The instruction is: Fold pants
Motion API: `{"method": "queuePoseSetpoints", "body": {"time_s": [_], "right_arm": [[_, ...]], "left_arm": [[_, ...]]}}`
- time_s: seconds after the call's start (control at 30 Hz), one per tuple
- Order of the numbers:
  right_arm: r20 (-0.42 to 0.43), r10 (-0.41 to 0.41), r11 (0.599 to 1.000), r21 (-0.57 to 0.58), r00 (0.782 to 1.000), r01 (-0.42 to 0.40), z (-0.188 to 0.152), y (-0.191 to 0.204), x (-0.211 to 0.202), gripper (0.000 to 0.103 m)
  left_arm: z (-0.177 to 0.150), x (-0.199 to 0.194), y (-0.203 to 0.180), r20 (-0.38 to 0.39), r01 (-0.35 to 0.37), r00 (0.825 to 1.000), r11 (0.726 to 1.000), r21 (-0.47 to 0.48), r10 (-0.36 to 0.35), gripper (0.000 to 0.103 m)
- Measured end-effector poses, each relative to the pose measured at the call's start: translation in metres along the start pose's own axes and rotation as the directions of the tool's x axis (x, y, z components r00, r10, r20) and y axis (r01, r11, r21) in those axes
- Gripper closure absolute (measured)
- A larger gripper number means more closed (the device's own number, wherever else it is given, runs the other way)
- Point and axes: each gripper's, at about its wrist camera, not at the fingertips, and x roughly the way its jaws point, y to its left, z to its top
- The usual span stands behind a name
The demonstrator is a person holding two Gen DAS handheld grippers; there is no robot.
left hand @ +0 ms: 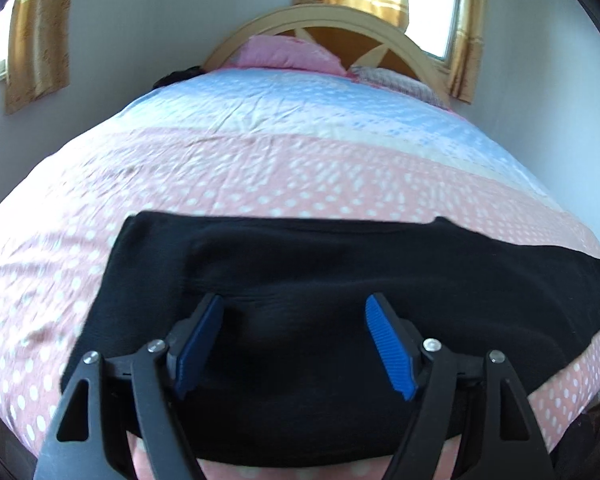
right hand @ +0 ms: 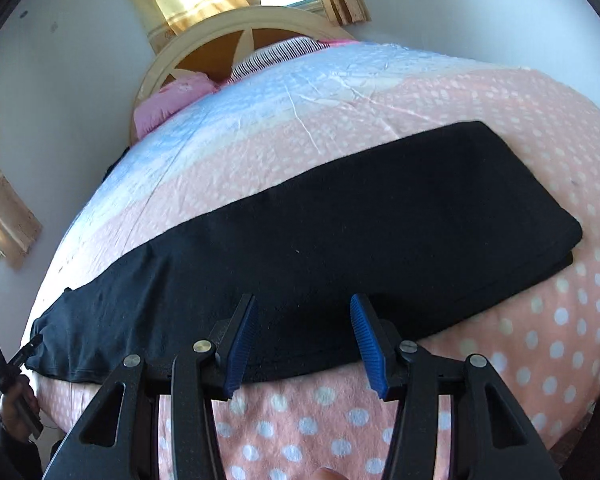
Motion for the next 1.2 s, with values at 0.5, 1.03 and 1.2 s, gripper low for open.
{"method": "queuePoseSetpoints", "body": {"time_s": [0.5, 1.03, 1.2], "right_arm": [[0.025, -0.006, 0.999, -0.049, 1.000, 0.007, 0.000, 0.017, -0.014, 0.052], [-0.247, 0.383, 0.895, -0.139, 0.890, -0.424, 0.053, 0.231, 0.084, 0.052], [-0.405, 0.469, 0.851, -0.028, 0.785, -0.524, 0.049, 0.306, 0.145, 0.053]], "left_arm": [[0.004, -0.010, 0.001, 0.033, -0.036, 0.999, 0.999, 0.024, 0.035, 0.024], [-0.003, 0.013, -0.057, -0.064, 0.047, 0.997, 0.977, 0.207, -0.034, 0.017], [-0.005, 0.014, -0.053, -0.096, 0.143, 0.988, 0.964, 0.225, -0.124, 0.000]]}}
